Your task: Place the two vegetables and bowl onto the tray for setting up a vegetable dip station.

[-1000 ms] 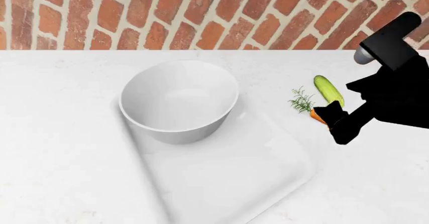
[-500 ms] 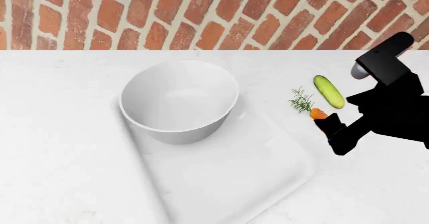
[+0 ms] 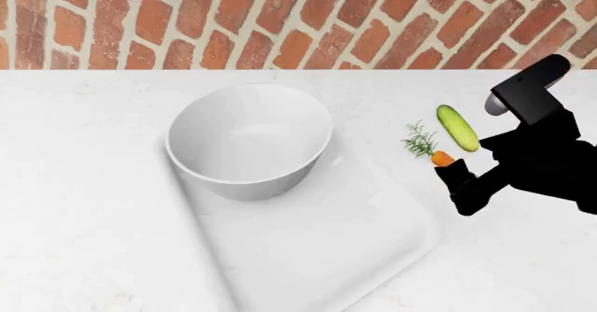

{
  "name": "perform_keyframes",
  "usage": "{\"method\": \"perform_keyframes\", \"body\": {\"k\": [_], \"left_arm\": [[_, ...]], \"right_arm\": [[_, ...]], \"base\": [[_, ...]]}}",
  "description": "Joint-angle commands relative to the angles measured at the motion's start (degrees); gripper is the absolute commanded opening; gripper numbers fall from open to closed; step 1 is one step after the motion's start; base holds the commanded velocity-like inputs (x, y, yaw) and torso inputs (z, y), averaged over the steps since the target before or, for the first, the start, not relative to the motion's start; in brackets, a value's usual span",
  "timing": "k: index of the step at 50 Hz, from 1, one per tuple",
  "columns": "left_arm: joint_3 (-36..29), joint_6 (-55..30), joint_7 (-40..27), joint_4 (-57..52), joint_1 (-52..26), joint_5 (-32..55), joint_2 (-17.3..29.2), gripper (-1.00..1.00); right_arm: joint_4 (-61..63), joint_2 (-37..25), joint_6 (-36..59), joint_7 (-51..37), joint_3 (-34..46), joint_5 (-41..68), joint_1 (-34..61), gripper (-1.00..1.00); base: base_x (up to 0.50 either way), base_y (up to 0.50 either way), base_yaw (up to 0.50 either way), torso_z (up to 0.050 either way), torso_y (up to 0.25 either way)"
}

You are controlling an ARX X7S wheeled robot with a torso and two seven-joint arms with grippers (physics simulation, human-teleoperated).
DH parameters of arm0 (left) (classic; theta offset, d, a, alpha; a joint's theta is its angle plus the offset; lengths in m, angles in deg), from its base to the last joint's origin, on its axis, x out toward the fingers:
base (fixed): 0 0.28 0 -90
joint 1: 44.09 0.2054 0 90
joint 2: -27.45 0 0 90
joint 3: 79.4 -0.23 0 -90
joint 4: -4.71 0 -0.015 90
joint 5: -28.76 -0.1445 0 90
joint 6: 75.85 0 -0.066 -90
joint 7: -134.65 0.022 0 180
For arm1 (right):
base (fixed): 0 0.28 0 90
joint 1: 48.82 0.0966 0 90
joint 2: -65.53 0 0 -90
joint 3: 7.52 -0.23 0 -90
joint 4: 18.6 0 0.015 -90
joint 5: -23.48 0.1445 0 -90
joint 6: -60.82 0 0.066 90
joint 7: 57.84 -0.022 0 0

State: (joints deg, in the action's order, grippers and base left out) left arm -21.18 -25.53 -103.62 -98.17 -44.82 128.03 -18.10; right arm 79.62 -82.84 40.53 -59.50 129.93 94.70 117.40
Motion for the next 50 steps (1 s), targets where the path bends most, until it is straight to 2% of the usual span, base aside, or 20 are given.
{"method": "perform_keyframes", "body": {"k": [1, 21, 50], "left_arm": [[-0.08, -0.15, -0.27, -0.17, -0.16, 0.17, -0.06, 1.0], [-0.51, -0.3, -0.53, -0.43, -0.01, 0.07, -0.46, 1.0], [-0.48, -0.28, -0.67, -0.63, -0.09, 0.4, -0.57, 1.0]], "right_arm": [[-1.26, 0.28, -2.07, -0.54, -0.08, -0.34, -1.74, 1.0], [-6.64, -0.19, -9.83, -5.44, -4.33, 3.3, -9.08, 1.0], [-8.91, 3.46, -12.3, -3.11, -1.19, -0.59, -11.73, 1.0]], "base": [[0.0, 0.0, 0.0, 0.0, 0.0], [0.0, 0.0, 0.0, 0.0, 0.0], [0.0, 0.0, 0.0, 0.0, 0.0]]}}
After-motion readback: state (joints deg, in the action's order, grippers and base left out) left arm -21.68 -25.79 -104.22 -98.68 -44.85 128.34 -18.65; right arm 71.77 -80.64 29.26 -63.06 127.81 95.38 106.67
